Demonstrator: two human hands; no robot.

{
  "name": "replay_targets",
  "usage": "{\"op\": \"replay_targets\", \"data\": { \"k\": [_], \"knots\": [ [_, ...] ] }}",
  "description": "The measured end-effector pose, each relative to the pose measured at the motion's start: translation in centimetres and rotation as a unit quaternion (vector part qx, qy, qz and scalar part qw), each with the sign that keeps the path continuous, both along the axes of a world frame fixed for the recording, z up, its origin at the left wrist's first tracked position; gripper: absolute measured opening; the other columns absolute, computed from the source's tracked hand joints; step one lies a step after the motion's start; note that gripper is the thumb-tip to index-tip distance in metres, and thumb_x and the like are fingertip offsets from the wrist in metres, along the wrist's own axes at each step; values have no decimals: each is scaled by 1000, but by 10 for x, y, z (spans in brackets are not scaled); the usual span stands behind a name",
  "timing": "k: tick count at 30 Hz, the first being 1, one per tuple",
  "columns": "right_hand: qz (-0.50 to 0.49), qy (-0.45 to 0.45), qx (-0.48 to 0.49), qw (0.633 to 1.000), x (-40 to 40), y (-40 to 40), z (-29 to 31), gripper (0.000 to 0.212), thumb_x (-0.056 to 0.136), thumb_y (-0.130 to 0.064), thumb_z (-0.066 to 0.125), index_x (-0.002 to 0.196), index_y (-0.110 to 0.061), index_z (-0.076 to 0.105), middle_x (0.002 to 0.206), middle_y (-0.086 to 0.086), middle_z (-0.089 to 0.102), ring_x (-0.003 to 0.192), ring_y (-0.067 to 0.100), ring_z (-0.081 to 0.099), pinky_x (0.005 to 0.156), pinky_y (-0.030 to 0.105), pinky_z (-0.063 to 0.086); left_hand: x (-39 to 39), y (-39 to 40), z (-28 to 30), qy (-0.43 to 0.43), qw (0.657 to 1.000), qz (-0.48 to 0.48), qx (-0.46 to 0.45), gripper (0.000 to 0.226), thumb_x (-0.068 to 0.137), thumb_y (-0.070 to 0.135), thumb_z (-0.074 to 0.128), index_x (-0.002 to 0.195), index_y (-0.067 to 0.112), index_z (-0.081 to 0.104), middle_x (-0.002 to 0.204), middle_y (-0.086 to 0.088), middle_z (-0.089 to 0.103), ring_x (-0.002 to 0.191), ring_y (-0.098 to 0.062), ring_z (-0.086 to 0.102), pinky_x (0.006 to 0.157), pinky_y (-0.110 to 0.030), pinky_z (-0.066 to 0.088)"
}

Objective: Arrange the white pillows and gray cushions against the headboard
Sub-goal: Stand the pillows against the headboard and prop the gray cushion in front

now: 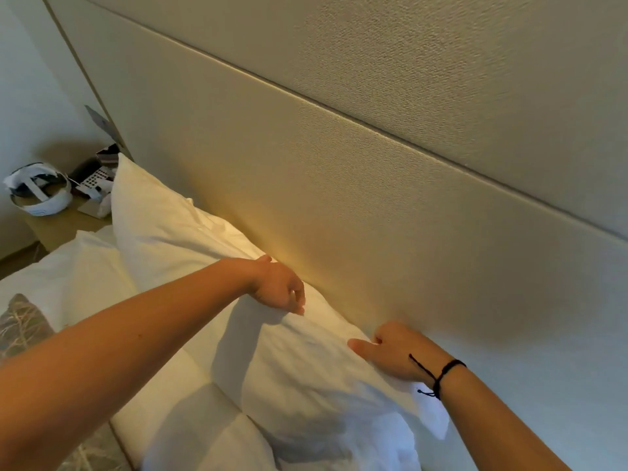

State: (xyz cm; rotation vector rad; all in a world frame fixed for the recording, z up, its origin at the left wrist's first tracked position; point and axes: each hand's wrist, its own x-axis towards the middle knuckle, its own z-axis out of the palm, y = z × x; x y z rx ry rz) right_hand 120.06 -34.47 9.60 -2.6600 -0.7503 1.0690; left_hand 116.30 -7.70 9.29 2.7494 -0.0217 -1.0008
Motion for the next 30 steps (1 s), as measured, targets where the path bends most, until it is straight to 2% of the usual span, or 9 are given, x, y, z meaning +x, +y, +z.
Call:
{"op": "replay_targets", "data": {
  "k": [3,6,8,11,15,17,20,25,30],
  "knots": [
    [-4,-36,26,999,-6,-20,10,56,85,-67,50,59,-20,32,55,-6,35,48,14,32,51,28,28,-3,-10,4,-1,999,-25,22,56,88,68,46,126,30,60,128,5,58,118,-23,49,103,-43,29],
    [-14,-102,138,985,-14,-39,20,52,89,-58,52,63,-15,38,60,-2,38,53,14,32,52,30,28,-7,-8,10,-101,994,14,-38,36,89,57,55,93,22,60,95,3,61,88,-23,54,72,-33,37],
    [-33,-146,203,968,-17,-51,27,46,90,-51,55,65,-15,44,58,-3,42,52,12,34,51,30,30,-9,-2,16,-194,975,59,-91,25,91,46,59,79,25,53,76,6,55,74,-21,51,62,-31,36],
    [-68,-185,220,955,-19,-67,36,38,92,-44,55,65,-19,45,54,-4,45,49,10,35,50,29,33,-8,6,24,-289,946,91,-113,16,93,39,61,84,26,61,75,10,61,71,-17,53,62,-31,42],
    [-42,-305,84,948,-22,-79,34,38,98,-46,42,70,-21,40,52,-1,46,47,12,39,43,26,26,-3,6,18,-384,923,26,-19,16,94,41,58,93,28,67,86,12,66,73,-10,48,67,-29,34],
    [-29,-361,24,932,-24,-83,29,38,99,-46,37,70,-23,37,48,-4,39,43,12,35,42,27,22,0,4,11,-396,918,-2,10,18,93,44,57,92,29,67,82,13,61,72,-9,43,70,-29,28],
    [-33,-402,-3,915,-23,-91,17,40,98,-46,40,65,-24,34,44,-6,34,39,14,33,40,26,20,-1,11,1,-355,933,-18,60,19,92,46,53,93,31,65,87,11,64,80,-14,53,77,-32,33],
    [-4,-355,-63,933,-31,-91,-21,32,99,-51,35,76,-28,37,52,-7,36,54,14,54,50,27,41,-12,48,-7,-339,925,30,173,24,96,35,43,98,31,66,100,8,69,95,-16,57,83,-34,36],
    [9,-314,-61,947,-41,-74,-25,27,96,-51,38,80,-29,40,64,-10,43,60,9,50,59,25,50,-19,67,-11,-376,900,78,205,23,98,33,45,103,29,67,104,5,68,100,-18,57,81,-34,37]
  ]
}}
